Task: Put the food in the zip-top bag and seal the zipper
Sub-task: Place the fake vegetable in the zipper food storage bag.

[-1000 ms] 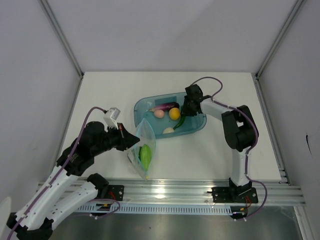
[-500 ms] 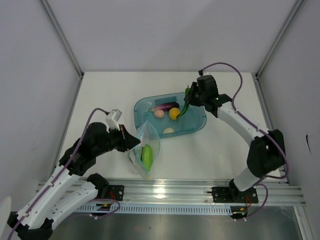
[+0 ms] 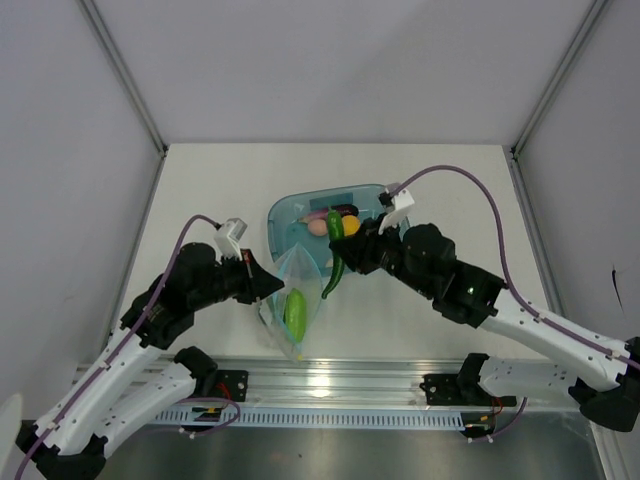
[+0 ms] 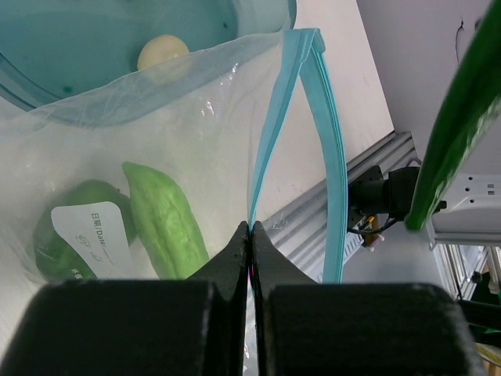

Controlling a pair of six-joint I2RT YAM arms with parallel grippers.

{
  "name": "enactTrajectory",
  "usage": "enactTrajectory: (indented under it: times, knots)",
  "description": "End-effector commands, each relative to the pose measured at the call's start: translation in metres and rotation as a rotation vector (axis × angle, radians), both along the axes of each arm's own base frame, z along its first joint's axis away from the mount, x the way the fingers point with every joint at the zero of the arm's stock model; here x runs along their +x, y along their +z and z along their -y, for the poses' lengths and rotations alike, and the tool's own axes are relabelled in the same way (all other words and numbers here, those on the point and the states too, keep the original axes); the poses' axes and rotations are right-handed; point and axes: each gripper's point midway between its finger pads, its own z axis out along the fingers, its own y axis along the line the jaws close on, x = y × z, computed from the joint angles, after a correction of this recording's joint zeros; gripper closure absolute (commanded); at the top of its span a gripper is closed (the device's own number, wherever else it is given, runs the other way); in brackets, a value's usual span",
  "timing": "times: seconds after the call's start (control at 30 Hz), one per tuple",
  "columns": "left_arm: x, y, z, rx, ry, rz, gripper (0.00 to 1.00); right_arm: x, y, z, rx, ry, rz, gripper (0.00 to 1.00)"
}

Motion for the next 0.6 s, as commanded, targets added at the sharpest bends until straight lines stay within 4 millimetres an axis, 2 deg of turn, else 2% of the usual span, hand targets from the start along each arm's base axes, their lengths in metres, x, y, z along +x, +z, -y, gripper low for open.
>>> enactTrajectory:
  times: [0.0,0.07,0.13,0.27,0.47,0.57]
  knots:
    - [0.001,0.010,0.007,-0.045,-0.019,0.002,1.00,-0.015,0.012,-0.012,0.029,-0.001,0.093,1.00]
    - [0.001,0.010,0.008,-0.048,-0.019,0.001,0.99,-0.029,0.006,-0.026,0.032,0.061,0.104,1.00]
    - [0.001,0.017,0.008,-0.060,-0.022,0.010,0.99,-0.035,-0.004,-0.036,0.014,0.079,0.094,1.00]
    - [0.000,0.019,0.006,-0.066,-0.014,0.018,0.99,-0.038,-0.018,-0.053,-0.008,0.062,0.057,1.00]
    - [-0.005,0.020,0.011,-0.090,-0.049,0.014,0.99,-0.034,-0.042,-0.063,-0.013,-0.023,-0.050,1.00]
    - [-0.005,0.022,0.012,-0.093,-0.051,0.012,0.99,-0.041,-0.054,-0.073,0.014,-0.009,-0.106,1.00]
